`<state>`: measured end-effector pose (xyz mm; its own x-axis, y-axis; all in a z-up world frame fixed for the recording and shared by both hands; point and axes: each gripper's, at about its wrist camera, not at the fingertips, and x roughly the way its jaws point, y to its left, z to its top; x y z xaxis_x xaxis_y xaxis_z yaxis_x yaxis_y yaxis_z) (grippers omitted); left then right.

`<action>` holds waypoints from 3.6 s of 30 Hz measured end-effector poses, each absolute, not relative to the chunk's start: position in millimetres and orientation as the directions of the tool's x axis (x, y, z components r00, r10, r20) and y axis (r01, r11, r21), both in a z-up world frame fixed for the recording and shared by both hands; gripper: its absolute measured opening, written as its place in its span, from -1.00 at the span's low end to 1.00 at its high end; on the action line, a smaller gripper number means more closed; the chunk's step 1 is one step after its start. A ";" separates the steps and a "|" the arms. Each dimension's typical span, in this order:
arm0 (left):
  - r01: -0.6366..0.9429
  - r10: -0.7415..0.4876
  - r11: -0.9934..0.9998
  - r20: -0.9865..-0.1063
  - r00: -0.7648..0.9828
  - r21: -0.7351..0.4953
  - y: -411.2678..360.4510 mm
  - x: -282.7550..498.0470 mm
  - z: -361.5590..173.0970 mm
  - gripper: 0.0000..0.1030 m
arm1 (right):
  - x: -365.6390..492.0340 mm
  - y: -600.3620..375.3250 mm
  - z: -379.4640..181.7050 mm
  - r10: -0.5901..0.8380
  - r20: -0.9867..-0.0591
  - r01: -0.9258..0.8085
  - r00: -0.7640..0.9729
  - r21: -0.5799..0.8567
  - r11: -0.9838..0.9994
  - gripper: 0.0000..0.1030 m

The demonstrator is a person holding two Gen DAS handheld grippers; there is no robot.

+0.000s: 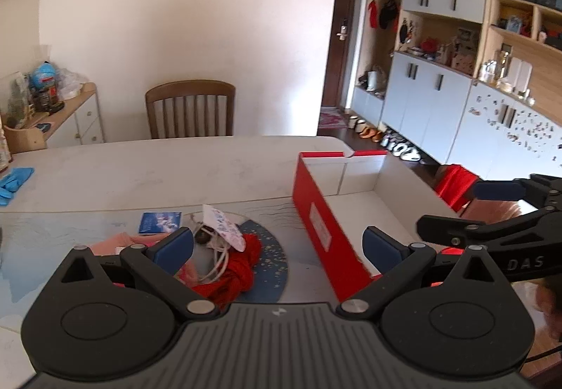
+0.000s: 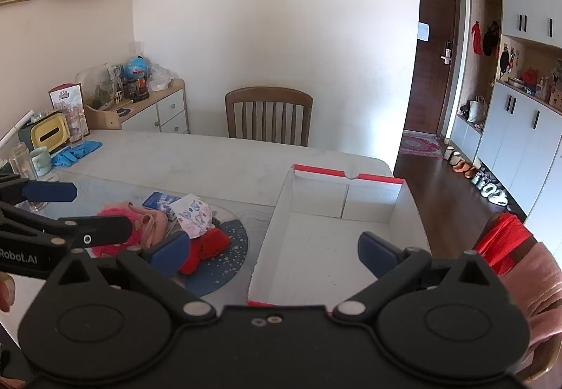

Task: Organize objects
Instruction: 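Grasp the pink fuzzy strawberry plush with the left gripper, then carry the strawberry plush into the cardboard box and open the left gripper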

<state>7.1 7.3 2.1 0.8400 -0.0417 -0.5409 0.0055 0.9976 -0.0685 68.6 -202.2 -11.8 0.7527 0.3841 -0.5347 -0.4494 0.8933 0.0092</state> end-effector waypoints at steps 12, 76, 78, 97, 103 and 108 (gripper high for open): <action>-0.074 -0.002 0.992 -0.603 0.798 -0.101 21.6 28.1 -13.2 1.00 | 100.9 -224.1 -18.9 0.317 -0.558 -0.396 0.767 -0.023 0.918 0.97; -0.386 0.317 0.920 -0.711 0.628 0.069 77.7 86.1 -53.5 0.37 | 219.5 -305.2 -112.7 0.132 -0.829 -0.301 0.543 -0.046 0.952 -0.95; -0.372 0.291 0.927 -0.706 0.646 0.042 74.5 88.4 -42.3 0.37 | 219.6 -304.6 -112.9 0.134 -0.830 -0.305 0.542 -0.045 0.951 -0.95; -0.052 0.018 0.998 -0.663 0.748 -0.032 -35.5 187.6 14.8 0.37 | 221.0 -305.6 -114.3 0.164 -0.834 -0.347 0.527 -0.036 0.937 -0.93; 0.039 -0.023 0.999 -0.678 0.735 0.009 -77.6 230.2 6.2 0.37 | 222.5 -307.8 -113.9 0.176 -0.835 -0.354 0.521 -0.024 0.935 -0.93; 0.085 -0.034 0.996 -0.701 0.712 0.038 -107.8 253.0 -14.4 0.37 | 223.4 -308.6 -114.2 0.181 -0.836 -0.360 0.518 -0.021 0.933 -0.92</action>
<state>253.0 -107.8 -14.4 0.7124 -0.0337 -0.7010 0.0849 0.9957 0.0384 223.4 -308.6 -114.2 0.5182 0.1811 -0.8359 -0.3603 0.9326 -0.0213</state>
